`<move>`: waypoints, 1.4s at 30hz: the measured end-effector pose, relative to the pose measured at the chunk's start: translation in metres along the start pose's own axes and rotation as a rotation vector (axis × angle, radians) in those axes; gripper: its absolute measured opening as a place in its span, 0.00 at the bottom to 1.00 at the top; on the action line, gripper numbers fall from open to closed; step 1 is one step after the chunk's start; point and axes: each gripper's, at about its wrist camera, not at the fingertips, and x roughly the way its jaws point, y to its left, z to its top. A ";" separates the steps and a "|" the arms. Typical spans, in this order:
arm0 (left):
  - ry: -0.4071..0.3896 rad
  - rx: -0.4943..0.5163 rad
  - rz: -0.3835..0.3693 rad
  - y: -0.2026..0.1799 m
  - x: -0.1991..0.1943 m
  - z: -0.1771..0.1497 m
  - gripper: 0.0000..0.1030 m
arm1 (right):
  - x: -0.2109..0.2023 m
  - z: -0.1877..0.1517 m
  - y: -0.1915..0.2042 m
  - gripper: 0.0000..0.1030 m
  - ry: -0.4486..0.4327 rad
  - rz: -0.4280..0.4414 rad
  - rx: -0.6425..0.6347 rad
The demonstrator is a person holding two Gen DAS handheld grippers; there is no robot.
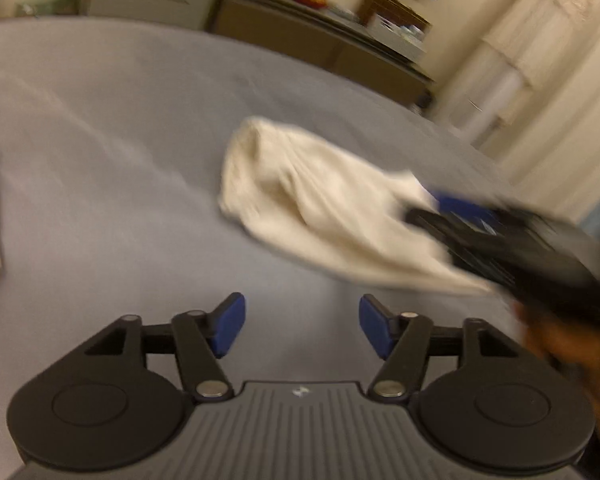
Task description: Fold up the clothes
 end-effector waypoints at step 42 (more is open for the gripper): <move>-0.191 -0.031 0.023 0.018 -0.017 0.023 0.77 | -0.028 -0.040 -0.026 0.05 -0.071 0.122 0.296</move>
